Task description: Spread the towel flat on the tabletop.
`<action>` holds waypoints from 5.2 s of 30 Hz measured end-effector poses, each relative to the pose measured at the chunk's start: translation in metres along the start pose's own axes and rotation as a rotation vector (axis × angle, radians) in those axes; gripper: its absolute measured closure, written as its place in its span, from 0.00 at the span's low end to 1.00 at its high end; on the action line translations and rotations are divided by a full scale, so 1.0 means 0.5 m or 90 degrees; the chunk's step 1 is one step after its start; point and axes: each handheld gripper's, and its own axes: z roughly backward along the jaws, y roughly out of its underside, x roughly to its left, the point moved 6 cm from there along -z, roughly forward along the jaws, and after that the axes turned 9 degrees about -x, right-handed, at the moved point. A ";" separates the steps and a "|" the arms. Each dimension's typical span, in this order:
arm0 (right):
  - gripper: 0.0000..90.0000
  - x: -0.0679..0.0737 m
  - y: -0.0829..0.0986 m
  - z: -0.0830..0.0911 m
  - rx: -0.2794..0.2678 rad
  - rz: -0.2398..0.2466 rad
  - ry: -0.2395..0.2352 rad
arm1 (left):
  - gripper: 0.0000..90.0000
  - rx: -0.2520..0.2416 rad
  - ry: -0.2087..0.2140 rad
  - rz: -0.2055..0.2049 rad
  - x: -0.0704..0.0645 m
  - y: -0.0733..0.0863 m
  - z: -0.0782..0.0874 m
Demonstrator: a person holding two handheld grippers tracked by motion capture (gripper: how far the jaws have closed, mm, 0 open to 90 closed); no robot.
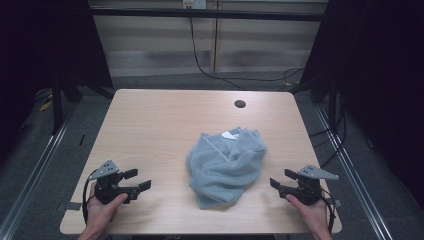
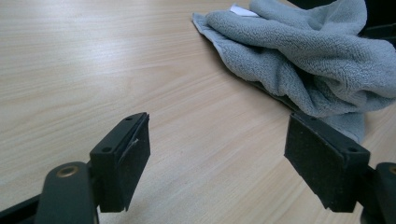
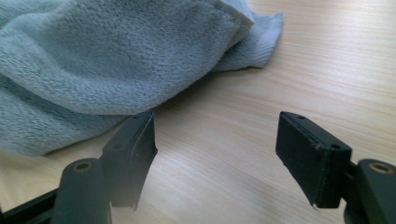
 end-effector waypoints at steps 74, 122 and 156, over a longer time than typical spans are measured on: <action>0.68 0.313 -0.025 -0.260 0.193 0.149 -0.321 | 0.30 0.000 0.043 -0.001 -0.029 -0.019 -0.014; 0.77 0.251 -0.074 -0.275 0.175 0.095 -0.211 | 0.79 0.139 0.176 -0.077 -0.094 -0.017 -0.212; 0.94 0.117 -0.206 -0.163 0.013 0.030 -0.093 | 0.78 -0.042 0.133 0.014 -0.030 -0.134 -0.108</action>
